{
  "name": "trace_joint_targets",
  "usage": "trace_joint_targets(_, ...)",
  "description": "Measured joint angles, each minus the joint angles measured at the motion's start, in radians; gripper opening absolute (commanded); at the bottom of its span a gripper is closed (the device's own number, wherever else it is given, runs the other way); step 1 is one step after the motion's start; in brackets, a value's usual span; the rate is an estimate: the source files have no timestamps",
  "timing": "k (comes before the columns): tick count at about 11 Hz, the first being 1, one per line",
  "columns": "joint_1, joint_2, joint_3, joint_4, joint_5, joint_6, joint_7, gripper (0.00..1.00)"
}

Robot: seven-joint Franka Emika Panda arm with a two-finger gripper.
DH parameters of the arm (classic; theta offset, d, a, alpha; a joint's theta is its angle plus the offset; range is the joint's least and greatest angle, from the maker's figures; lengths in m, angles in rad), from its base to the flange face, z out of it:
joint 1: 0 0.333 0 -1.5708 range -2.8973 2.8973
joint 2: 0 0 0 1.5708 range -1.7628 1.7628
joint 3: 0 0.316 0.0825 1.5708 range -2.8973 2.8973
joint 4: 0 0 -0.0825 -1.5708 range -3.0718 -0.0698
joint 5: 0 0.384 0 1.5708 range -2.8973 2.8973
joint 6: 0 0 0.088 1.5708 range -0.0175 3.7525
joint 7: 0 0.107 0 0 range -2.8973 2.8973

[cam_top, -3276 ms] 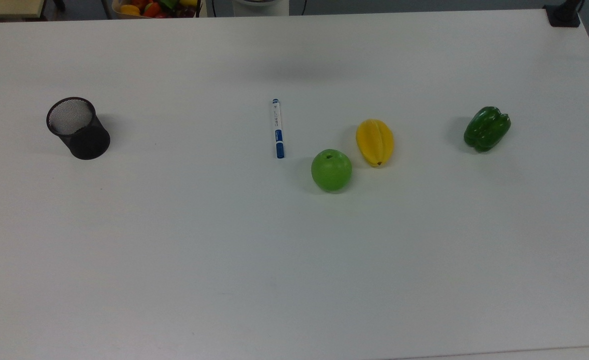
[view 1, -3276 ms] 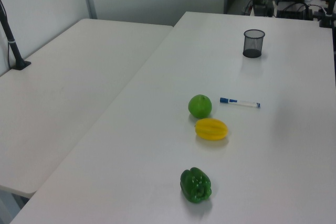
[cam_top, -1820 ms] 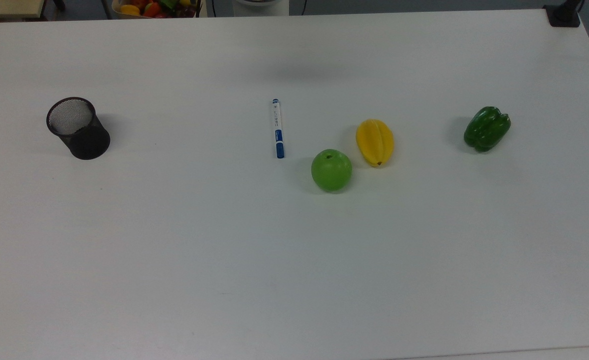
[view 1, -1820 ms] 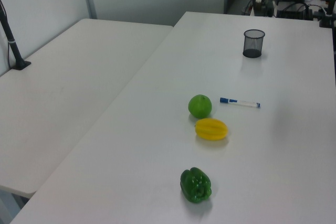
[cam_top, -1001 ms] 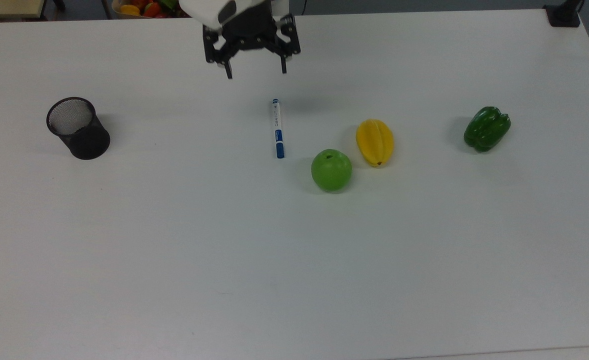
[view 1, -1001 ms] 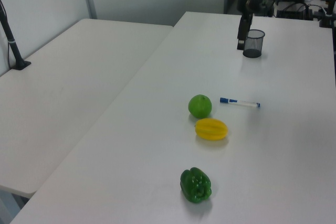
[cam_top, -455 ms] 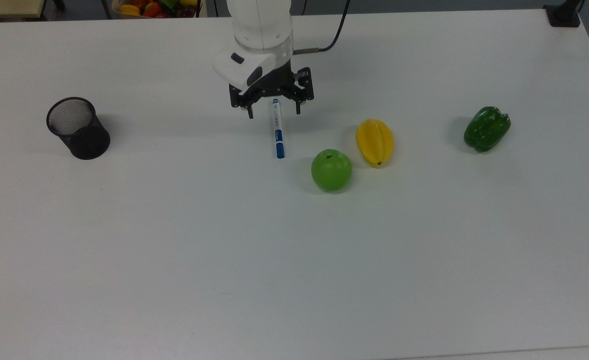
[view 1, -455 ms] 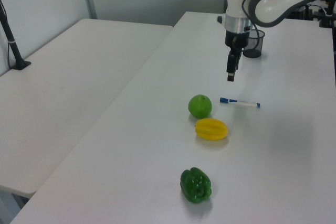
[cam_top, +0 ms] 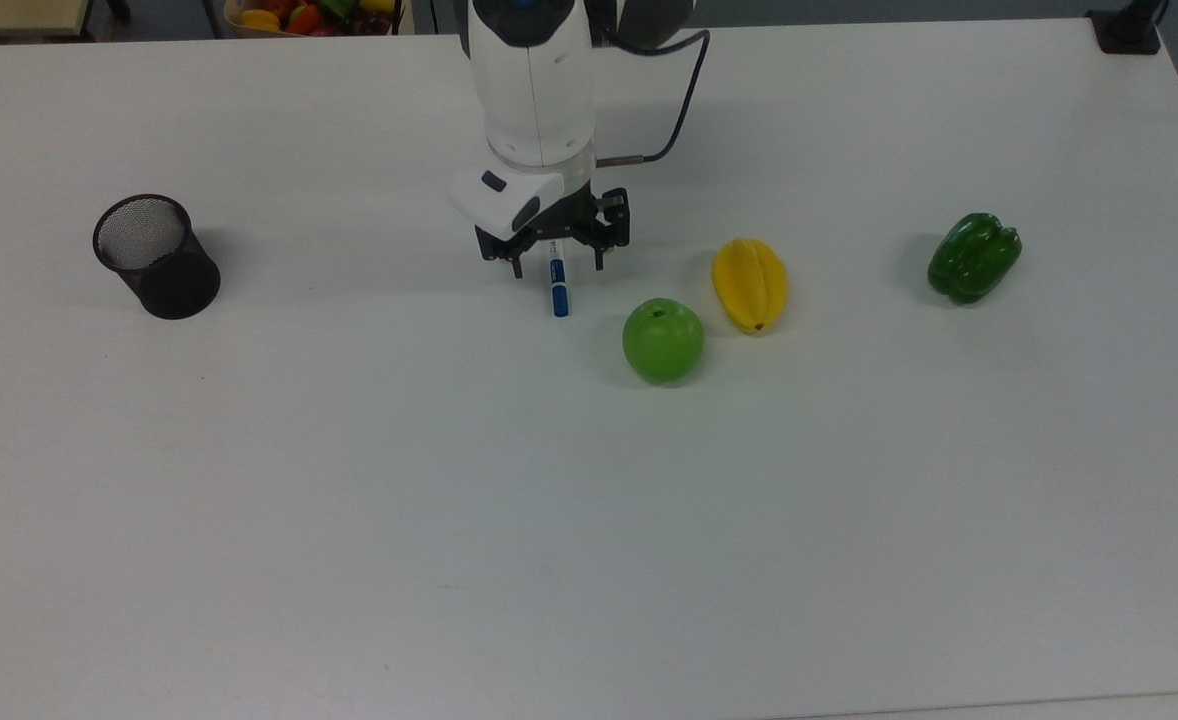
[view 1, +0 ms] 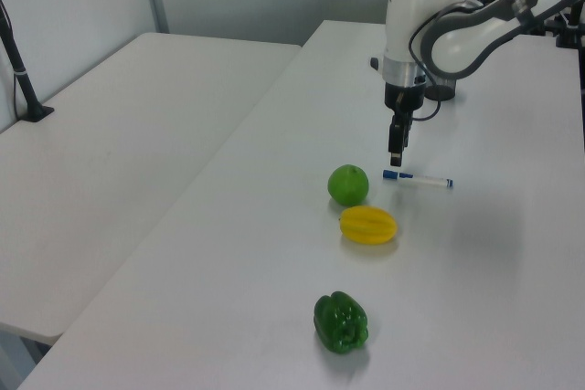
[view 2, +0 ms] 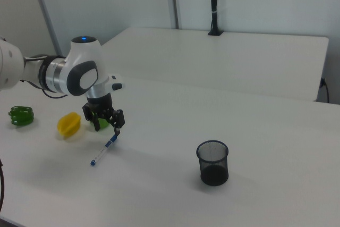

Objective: Place marker
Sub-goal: 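Close the gripper on the marker's middle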

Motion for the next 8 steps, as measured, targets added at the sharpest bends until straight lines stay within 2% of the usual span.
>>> trace_joint_targets(1,0.005,0.014,0.0,-0.01,-0.001,0.024,0.0,0.61)
trace_joint_targets(2,0.008,0.023,0.002,-0.017,-0.008,0.036,0.001,0.59)
trace_joint_targets(4,0.009,0.033,0.006,-0.021,-0.02,0.038,0.002,0.39)
trace_joint_targets(6,0.009,0.04,0.01,-0.03,-0.045,0.046,0.002,0.36)
trace_joint_targets(7,0.009,0.041,0.013,-0.04,-0.058,0.052,0.003,0.23)
trace_joint_targets(8,0.009,0.041,0.015,-0.047,-0.069,0.057,0.003,0.03)
